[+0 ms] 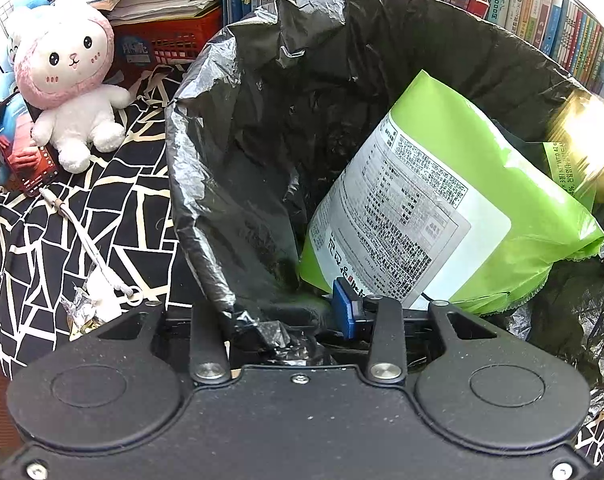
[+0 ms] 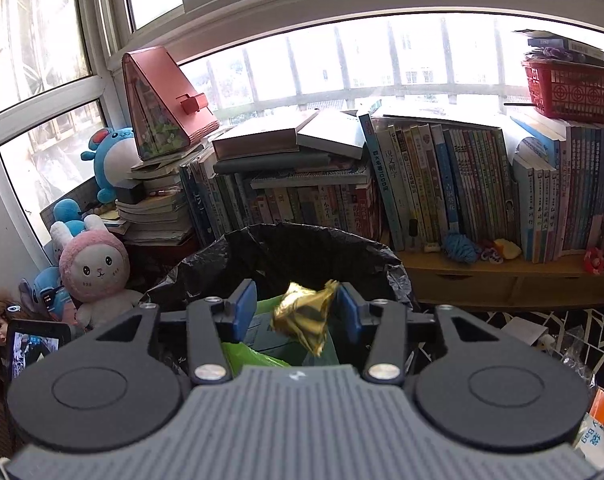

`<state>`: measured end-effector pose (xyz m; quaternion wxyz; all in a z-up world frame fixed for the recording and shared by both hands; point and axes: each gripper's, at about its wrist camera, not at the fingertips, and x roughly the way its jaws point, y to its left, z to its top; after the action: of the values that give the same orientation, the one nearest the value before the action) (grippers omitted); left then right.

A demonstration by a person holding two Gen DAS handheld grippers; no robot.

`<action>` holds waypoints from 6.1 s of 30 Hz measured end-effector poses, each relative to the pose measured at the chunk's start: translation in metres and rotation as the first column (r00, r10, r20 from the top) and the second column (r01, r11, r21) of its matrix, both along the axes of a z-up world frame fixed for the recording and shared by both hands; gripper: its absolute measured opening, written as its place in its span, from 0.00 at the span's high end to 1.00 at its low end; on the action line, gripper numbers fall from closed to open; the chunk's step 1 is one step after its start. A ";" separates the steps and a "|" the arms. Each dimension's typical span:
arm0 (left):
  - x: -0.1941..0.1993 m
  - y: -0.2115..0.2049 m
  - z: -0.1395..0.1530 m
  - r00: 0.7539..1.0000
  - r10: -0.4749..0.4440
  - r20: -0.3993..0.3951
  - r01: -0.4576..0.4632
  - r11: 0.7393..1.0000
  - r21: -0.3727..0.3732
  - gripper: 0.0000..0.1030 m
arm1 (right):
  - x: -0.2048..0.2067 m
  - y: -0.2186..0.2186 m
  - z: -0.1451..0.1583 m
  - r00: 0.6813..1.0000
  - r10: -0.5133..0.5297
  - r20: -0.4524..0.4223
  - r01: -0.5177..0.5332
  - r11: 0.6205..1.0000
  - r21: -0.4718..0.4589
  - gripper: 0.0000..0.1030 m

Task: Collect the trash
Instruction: 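Release the gold wrapper into the trash bag and return the right gripper, then move the right gripper toward the clear plastic wrapper on the mat, then grasp the clear plastic wrapper with the right gripper, then carry the clear plastic wrapper over the black trash bag, then open the right gripper to drop the wrapper into the trash bag, then move the right gripper back down to the white-and-blue paper packet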

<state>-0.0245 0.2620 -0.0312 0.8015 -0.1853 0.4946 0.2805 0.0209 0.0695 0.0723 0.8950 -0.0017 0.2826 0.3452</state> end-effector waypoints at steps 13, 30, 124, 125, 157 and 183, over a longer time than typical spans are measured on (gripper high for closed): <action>0.002 0.003 0.000 1.000 -0.004 -0.008 0.004 1.000 -0.014 0.62 | 0.001 -0.033 -0.009 0.998 -0.054 -0.012 0.054 0.998 0.033 0.29; 0.006 0.002 0.000 0.999 -0.005 -0.033 0.005 1.000 -0.008 0.61 | 0.014 -0.140 -0.061 0.945 -0.325 -0.047 0.326 0.945 0.018 0.18; 0.000 0.002 0.000 1.000 -0.015 0.009 0.015 1.000 -0.002 0.58 | 0.020 -0.004 -0.003 0.994 0.084 -0.077 -0.078 0.994 0.072 0.65; 0.000 0.002 0.000 1.000 -0.015 0.009 0.015 1.000 -0.002 0.58 | 0.020 -0.003 -0.003 0.993 0.078 -0.084 -0.072 0.995 0.070 0.52; 0.003 -0.003 0.002 1.000 -0.021 0.002 0.021 0.999 0.025 0.56 | 0.023 -0.109 -0.043 0.968 -0.191 -0.160 0.200 0.979 0.041 0.26; 0.007 -0.008 0.003 1.000 -0.017 -0.015 0.018 0.997 0.074 0.55 | 0.029 -0.231 -0.131 0.818 -0.547 -0.177 0.530 0.837 -0.139 0.18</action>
<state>-0.0175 0.2540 -0.0282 0.8066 -0.1491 0.4911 0.2932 0.0504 -0.1612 -0.0589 0.9202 0.0773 0.3783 0.0644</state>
